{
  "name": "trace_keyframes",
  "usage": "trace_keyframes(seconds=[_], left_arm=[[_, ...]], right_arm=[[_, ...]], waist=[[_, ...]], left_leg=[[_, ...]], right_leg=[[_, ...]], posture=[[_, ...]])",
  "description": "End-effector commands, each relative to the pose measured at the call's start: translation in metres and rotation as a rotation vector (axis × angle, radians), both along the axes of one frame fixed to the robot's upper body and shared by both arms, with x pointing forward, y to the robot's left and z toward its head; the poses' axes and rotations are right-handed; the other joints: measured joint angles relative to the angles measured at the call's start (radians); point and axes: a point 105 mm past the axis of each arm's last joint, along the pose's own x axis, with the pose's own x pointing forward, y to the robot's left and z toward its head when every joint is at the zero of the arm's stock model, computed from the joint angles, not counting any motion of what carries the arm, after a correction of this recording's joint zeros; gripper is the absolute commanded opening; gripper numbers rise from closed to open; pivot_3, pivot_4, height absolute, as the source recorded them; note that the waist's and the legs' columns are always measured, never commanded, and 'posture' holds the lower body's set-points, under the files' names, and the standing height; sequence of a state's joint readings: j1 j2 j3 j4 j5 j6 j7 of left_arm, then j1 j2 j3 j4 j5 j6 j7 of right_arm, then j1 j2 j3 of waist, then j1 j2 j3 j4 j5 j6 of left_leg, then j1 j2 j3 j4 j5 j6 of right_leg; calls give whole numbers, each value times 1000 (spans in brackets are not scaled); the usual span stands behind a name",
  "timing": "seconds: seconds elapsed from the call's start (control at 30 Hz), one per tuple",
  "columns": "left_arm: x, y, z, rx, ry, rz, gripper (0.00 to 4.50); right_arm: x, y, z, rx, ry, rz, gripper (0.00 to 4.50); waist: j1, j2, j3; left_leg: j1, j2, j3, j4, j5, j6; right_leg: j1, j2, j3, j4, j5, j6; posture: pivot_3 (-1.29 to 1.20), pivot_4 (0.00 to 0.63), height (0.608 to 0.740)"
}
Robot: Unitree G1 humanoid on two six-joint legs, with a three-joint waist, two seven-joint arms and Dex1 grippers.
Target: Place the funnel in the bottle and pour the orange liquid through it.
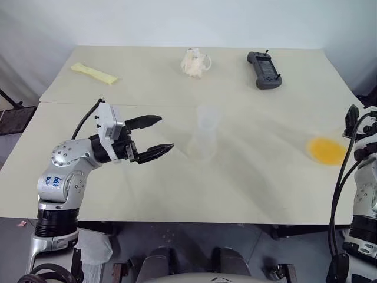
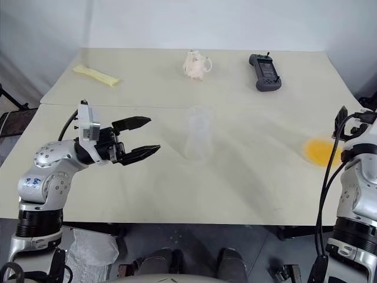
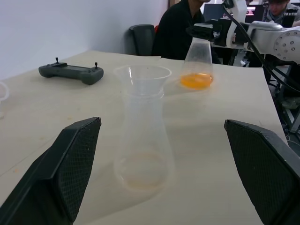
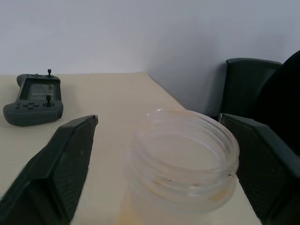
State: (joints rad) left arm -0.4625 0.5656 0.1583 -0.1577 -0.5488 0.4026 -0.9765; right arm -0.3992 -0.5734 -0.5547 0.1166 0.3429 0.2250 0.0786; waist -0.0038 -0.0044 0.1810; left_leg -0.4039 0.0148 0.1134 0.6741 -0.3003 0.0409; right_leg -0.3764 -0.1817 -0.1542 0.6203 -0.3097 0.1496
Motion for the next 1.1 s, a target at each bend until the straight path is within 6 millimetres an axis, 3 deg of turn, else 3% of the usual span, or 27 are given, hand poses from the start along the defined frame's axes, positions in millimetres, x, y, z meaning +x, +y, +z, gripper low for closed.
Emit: trace_keyframes(seconds=[0.03,0.1,0.23,0.33,0.6,0.87,1.1], left_arm=[[-4,-1,15,-10,-70,-16,4500],[-3,-1,16,-9,-73,-15,4500],[-3,1,18,-10,-83,-7,4500],[-2,4,18,-7,-91,9,4500],[3,6,22,-11,-113,37,4500],[3,4,22,-20,-125,53,4500],[0,3,20,-34,-123,66,4500]], right_arm=[[-3,5,11,-4,-24,43,3211],[-2,7,10,8,-11,59,2814],[-1,17,16,24,-24,115,2814],[5,33,32,13,-59,209,2814],[15,122,81,-270,-182,570,2814],[12,189,77,-345,-185,882,2814],[10,202,68,-378,-170,956,2814]], waist=[[0,0,0],[0,0,0],[0,0,0],[-3,0,0],[-2,4,3],[2,4,3],[1,4,3]], left_leg=[[0,0,0,0,0,0],[0,0,0,0,0,0],[0,0,0,0,0,0],[0,0,0,-1,0,0],[0,0,1,-1,0,0],[-1,-1,-2,-2,0,0],[-1,-1,-1,-2,0,0]], right_leg=[[0,0,0,0,0,0],[0,0,0,0,0,0],[0,0,0,0,0,0],[0,0,0,0,0,0],[-1,0,0,-1,0,0],[-1,0,-2,-1,0,0],[-1,0,-2,-1,0,0]], posture=[[0,150,740],[0,150,740],[0,150,740],[0,150,740],[0,150,740],[0,150,740],[0,150,740]])
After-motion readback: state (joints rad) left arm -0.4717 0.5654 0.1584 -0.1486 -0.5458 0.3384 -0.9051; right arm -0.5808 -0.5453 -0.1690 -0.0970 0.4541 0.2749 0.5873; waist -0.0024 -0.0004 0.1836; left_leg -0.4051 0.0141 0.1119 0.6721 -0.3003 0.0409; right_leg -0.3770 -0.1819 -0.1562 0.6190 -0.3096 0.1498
